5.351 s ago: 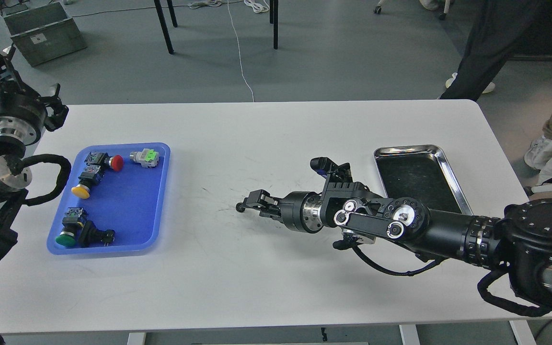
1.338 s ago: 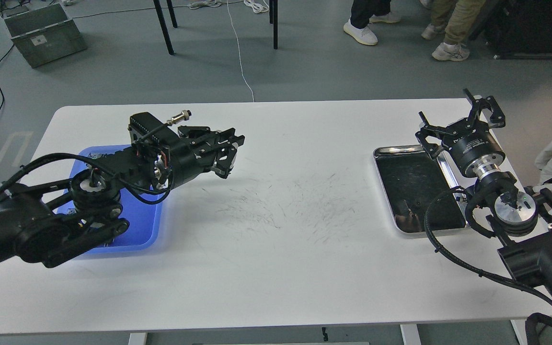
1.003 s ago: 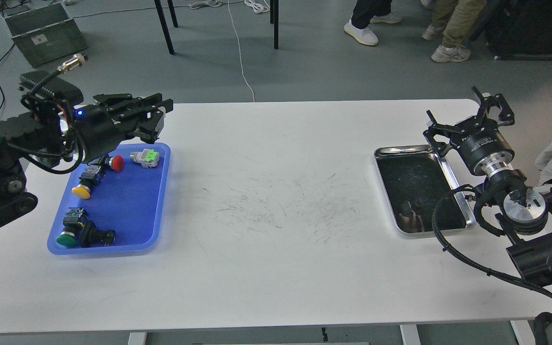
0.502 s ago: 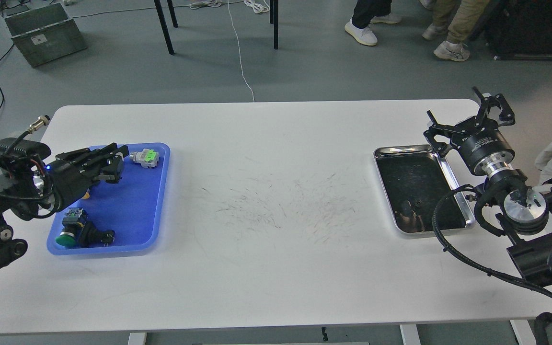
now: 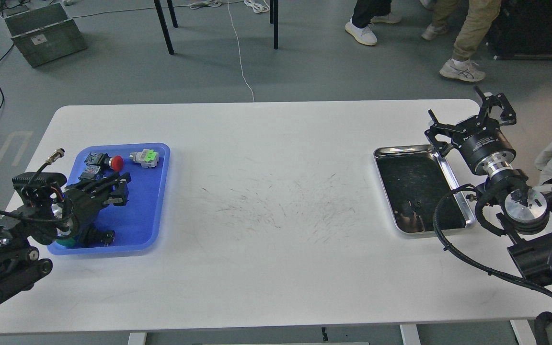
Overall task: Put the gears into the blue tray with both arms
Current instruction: 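Lower the part into the blue tray and open the left gripper, then raise the left arm and move the right gripper toward the steel tray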
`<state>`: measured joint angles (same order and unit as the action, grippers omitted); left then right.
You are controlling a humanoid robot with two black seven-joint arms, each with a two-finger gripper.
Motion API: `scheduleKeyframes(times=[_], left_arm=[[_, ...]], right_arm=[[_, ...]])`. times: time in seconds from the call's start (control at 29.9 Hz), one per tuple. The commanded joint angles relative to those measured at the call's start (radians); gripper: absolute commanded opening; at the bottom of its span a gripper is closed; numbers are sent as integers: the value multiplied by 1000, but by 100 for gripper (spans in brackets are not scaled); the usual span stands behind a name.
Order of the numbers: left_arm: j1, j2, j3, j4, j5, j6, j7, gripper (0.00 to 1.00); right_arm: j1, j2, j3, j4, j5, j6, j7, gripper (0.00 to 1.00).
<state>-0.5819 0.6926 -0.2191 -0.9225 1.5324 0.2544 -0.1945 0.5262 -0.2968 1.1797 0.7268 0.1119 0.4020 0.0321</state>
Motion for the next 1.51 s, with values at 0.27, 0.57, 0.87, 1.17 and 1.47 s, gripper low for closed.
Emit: scheduleKeyframes(times=[0.27, 0.57, 0.87, 1.17, 1.47], left_arm=[[8, -47, 3, 60, 0, 0, 0, 16], [7, -50, -5, 73, 0, 2, 0, 50], [-47, -38, -17, 42, -1, 20, -2, 97], [-234, -10, -144, 5, -236, 9, 0, 98], [-342, -91, -291, 45, -1024, 8, 0, 97]], right_arm=[[0, -1, 0, 3, 0, 0, 0, 97], [0, -1, 0, 3, 0, 0, 2, 97], [0, 1, -3, 3, 0, 0, 2, 97], [12, -1, -8, 6, 0, 0, 0, 97], [26, -22, -17, 55, -1, -5, -3, 97]])
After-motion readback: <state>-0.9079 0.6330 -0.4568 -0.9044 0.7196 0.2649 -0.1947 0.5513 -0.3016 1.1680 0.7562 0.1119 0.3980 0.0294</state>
